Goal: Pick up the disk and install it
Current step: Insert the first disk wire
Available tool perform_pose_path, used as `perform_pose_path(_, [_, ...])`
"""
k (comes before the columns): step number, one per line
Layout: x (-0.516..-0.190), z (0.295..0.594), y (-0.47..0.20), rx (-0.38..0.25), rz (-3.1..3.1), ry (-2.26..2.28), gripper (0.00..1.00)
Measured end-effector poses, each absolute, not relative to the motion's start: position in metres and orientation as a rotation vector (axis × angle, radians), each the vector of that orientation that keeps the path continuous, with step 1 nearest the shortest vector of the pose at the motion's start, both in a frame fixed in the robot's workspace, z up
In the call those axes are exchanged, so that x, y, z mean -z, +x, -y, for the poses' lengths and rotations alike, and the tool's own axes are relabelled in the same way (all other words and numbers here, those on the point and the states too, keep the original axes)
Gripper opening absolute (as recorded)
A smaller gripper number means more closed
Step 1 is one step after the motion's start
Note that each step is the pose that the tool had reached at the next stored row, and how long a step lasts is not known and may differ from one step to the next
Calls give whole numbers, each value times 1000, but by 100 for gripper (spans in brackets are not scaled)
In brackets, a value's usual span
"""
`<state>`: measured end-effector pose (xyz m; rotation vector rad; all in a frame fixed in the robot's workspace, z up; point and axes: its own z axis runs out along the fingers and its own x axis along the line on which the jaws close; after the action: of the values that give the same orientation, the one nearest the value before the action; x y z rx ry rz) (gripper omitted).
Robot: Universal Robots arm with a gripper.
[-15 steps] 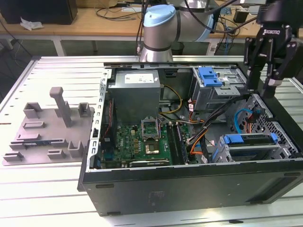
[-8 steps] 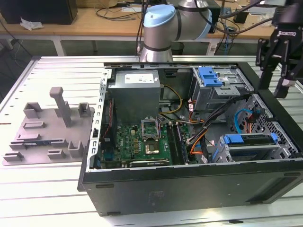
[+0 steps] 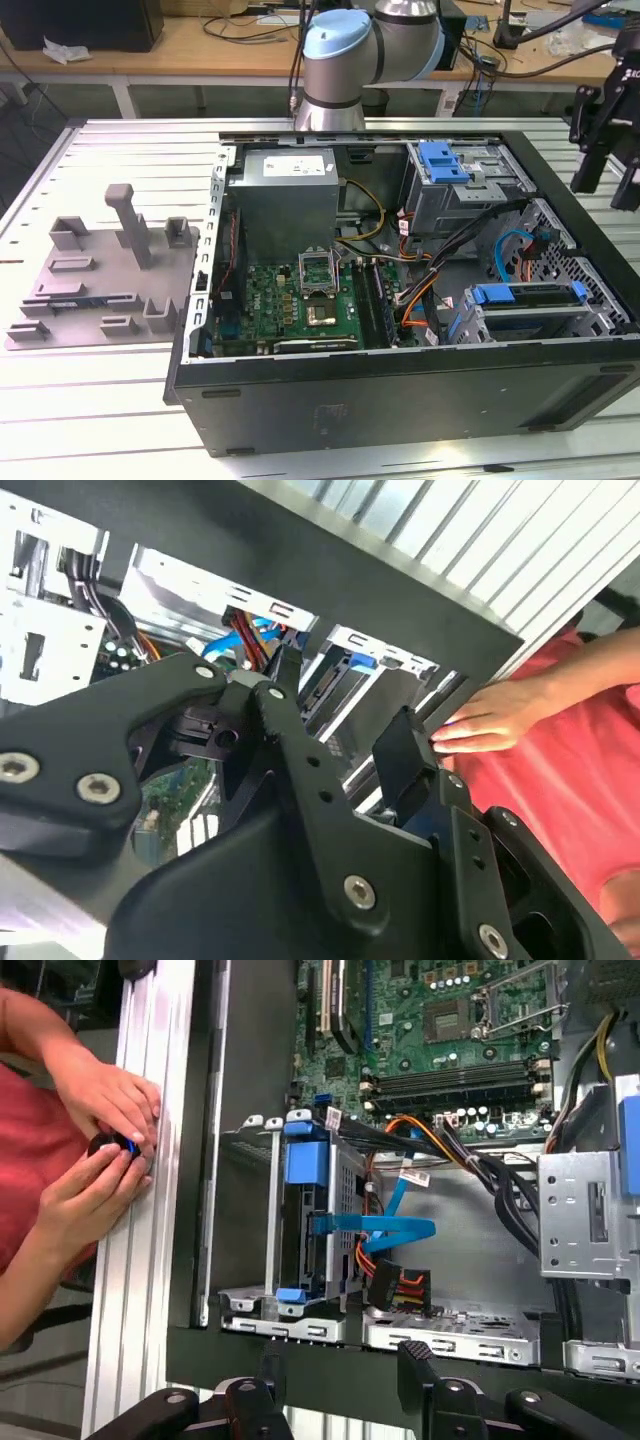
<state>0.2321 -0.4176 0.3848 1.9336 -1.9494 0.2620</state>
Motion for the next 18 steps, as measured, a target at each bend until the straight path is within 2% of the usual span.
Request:
perform_pose_path(6, [-379, 418, 232, -240, 2036, 1835, 56])
perform_pose_path(8, [-378, 417, 232, -252, 2054, 1821, 56])
perform_pose_path(11, [-378, 417, 232, -316, 2090, 1815, 56])
perform_pose_path(18, [-368, 414, 225, -332, 2137, 1763, 56])
